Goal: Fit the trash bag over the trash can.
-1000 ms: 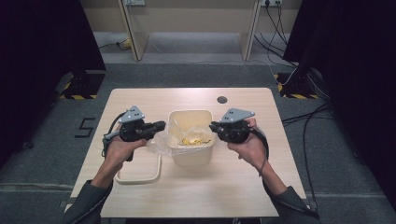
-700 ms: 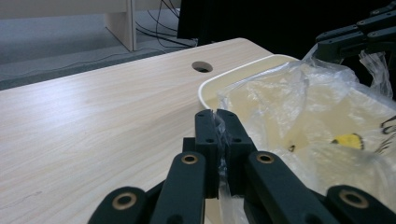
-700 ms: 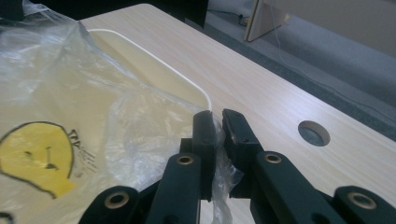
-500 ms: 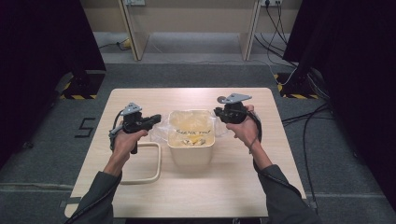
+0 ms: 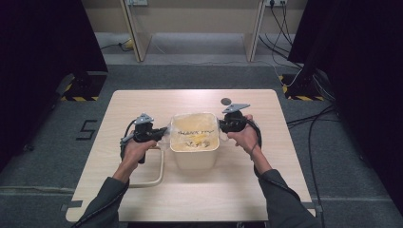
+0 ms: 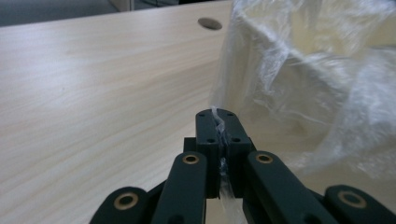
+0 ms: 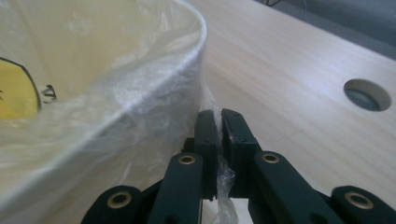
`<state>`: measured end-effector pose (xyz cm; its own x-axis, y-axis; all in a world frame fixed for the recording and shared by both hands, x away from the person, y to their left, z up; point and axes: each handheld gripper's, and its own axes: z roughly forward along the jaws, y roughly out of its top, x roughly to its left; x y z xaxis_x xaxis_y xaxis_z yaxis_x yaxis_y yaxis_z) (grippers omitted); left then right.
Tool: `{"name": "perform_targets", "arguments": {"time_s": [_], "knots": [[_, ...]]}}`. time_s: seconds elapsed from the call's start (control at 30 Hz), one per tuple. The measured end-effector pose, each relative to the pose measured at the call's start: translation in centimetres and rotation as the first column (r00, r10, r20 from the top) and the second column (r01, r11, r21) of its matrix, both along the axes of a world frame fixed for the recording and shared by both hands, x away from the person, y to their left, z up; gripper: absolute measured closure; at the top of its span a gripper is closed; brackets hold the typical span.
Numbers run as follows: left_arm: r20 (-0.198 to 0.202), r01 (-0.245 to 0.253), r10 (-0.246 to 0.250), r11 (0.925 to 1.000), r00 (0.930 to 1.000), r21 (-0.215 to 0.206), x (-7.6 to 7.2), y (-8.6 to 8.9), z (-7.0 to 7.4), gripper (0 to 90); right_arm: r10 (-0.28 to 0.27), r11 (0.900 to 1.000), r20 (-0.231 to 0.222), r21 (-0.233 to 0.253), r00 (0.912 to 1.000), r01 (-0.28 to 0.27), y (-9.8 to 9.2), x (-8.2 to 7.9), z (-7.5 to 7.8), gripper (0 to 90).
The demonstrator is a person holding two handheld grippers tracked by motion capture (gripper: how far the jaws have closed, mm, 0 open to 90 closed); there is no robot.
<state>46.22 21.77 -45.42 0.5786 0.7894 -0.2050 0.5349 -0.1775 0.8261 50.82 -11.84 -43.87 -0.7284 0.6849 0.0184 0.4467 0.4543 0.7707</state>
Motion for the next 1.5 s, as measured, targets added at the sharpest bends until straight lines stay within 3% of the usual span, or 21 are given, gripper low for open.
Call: {"name": "perform_targets", "arguments": {"time_s": [0.07,0.1,0.13,0.2,0.27,0.37,0.43,0.5,0.6,0.7,0.87,1.0,1.07,1.23,1.33,1.43,1.5], "knots": [[-0.042,-0.025,0.026,0.9994,0.9988,0.021,0.4,0.1,-0.6,87.6,-0.001,1.0,-0.015,-0.021,0.9999,0.001,0.2,-0.1,-0.5,85.7],[-0.073,-0.042,0.041,0.999,0.9965,-0.013,0.7,0.2,-1.2,87.3,-0.005,1.0,-0.019,-0.03,0.9998,0.004,0.3,-0.1,-0.7,85.7],[-0.076,-0.039,0.036,0.9986,0.9964,-0.036,0.7,0.3,-1.5,86.8,-0.006,0.999,-0.023,-0.033,0.9997,0.006,0.3,-0.1,-1.0,85.6],[-0.059,-0.02,0.018,0.9994,0.9981,-0.03,0.5,0.4,-1.5,83.8,-0.021,1.0,-0.034,-0.024,0.9992,0.02,0.2,-0.2,-1.1,79.8],[-0.048,-0.028,0.026,0.9989,0.9985,-0.037,0.1,0.8,-1.1,68.5,-0.079,0.997,-0.043,-0.019,0.9959,0.078,-0.1,-0.3,-0.8,61.2],[-0.039,-0.061,0.058,0.9956,0.9976,-0.071,-0.6,1.9,0.1,50.2,-0.131,0.991,-0.053,-0.012,0.99,0.13,-1.1,-0.9,0.0,43.2],[-0.04,-0.096,0.092,0.9895,0.995,-0.109,-1.3,2.8,0.9,40.4,-0.176,0.984,-0.04,0.014,0.9835,0.177,-2.0,-1.7,1.0,39.1],[-0.042,-0.121,0.116,0.9811,0.9923,-0.151,-2.2,3.5,1.7,36.4,-0.215,0.974,-0.029,0.062,0.9761,0.217,-3.0,-2.8,2.3,36.2],[-0.047,-0.138,0.132,0.9787,0.9901,-0.152,-3.5,3.7,2.3,34.2,-0.24,0.965,-0.023,0.106,0.9705,0.241,-3.7,-4.5,3.4,35.4],[-0.103,-0.159,0.144,0.9741,0.9843,-0.16,-4.2,3.2,1.7,32.6,-0.246,0.958,-0.031,0.147,0.9688,0.248,-3.5,-6.3,3.5,35.0],[-0.159,-0.155,0.135,0.9804,0.9781,-0.122,-4.4,1.9,-0.4,34.5,-0.24,0.963,-0.073,0.104,0.968,0.247,-2.5,-7.9,1.5,35.0],[-0.176,-0.13,0.11,0.9857,0.9782,-0.106,-4.7,1.4,-1.2,36.9,-0.231,0.968,-0.12,0.076,0.9656,0.241,-2.5,-7.7,-0.1,36.9],[-0.173,-0.124,0.105,0.987,0.9793,-0.103,-4.9,1.3,-1.3,36.9,-0.216,0.967,-0.138,0.108,0.9667,0.231,-2.6,-7.6,-0.5,37.6],[-0.154,-0.132,0.119,0.988,0.981,-0.08,-4.9,1.3,-0.9,37.2,-0.268,0.947,-0.106,0.154,0.9576,0.282,-3.4,-7.5,0.5,37.3],[-0.152,-0.128,0.117,0.9895,0.9814,-0.067,-4.9,1.2,-1.1,37.5,-0.269,0.951,-0.114,0.128,0.9565,0.282,-3.2,-7.3,0.4,37.4],[-0.165,-0.12,0.107,0.9904,0.9805,-0.069,-5.0,0.9,-1.5,38.3,-0.238,0.965,-0.142,0.079,0.9608,0.251,-2.5,-7.3,-0.8,37.8],[-0.165,-0.106,0.093,0.9919,0.9819,-0.07,-5.1,0.9,-1.5,37.9,-0.195,0.974,-0.159,0.086,0.9677,0.211,-2.3,-7.5,-1.6,37.9]]}}
